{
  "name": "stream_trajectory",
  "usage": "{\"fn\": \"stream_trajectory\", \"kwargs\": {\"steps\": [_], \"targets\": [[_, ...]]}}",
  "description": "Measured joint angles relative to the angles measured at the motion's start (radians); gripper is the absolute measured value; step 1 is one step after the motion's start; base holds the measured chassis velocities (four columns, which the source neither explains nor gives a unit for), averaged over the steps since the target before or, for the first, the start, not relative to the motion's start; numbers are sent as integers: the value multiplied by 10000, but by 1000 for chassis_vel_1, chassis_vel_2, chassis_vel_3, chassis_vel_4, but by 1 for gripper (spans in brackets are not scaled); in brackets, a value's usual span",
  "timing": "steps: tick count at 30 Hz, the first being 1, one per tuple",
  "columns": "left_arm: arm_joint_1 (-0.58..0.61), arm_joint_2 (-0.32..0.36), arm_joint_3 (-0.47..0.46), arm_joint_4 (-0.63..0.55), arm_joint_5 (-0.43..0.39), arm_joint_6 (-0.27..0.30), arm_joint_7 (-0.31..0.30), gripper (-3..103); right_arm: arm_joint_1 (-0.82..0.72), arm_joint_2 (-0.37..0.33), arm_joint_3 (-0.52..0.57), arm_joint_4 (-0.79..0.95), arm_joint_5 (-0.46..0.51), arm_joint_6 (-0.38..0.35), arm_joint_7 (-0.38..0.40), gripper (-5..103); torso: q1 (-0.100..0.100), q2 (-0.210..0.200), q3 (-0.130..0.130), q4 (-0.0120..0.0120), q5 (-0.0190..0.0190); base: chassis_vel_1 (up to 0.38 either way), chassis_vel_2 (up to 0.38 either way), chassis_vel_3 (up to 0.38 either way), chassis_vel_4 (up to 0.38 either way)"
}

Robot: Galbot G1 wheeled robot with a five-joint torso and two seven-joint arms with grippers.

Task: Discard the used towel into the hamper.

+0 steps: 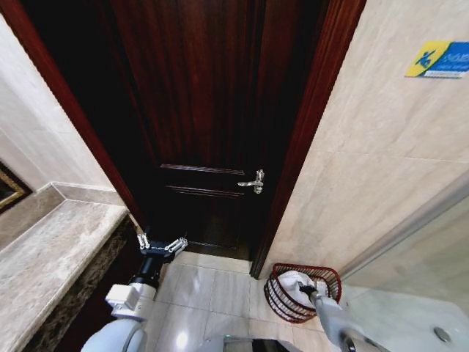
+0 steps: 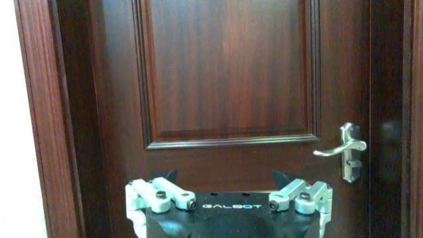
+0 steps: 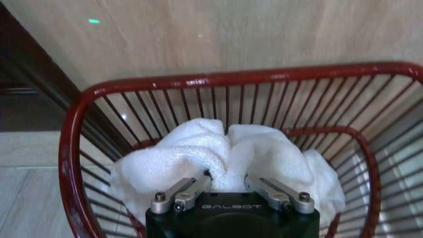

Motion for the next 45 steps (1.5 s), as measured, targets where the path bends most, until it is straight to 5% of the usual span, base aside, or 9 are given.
{"fn": "stream_trajectory", "kwargs": {"steps": [3,9,10,17,24,27,41,45], "targets": [[0,0,0,0,0,0,0,93,-21,-4,-5,11,232,-67,36,8,0,0,0,1,1,0,0,0,0],[0,0,0,0,0,0,0,93,147,-107,-37,90,495,-307,163,27,0,0,0,2,-1,0,0,0,0],[0,0,0,0,0,0,0,93,163,-121,-43,151,539,-345,165,39,0,0,0,2,0,0,0,0,0],[0,0,0,0,0,0,0,93,-224,-30,-67,953,729,-505,-116,56,0,0,0,1,1,0,0,0,0],[0,0,0,0,0,0,0,93,-1958,233,-293,3634,1193,-832,-755,84,0,0,0,-1,4,0,0,0,0],[0,1,0,0,-1,0,0,93,-3524,323,-310,6461,1767,-1044,-768,97,-1,0,-1,4,-1,0,0,0,0],[0,1,0,0,0,0,0,93,-6330,261,278,10761,3286,-958,-336,100,-1,0,-1,2,-3,0,0,0,0],[0,1,0,0,0,0,0,93,-7597,719,515,13303,3813,-893,52,100,-1,0,-1,2,-1,0,0,0,0]]}}
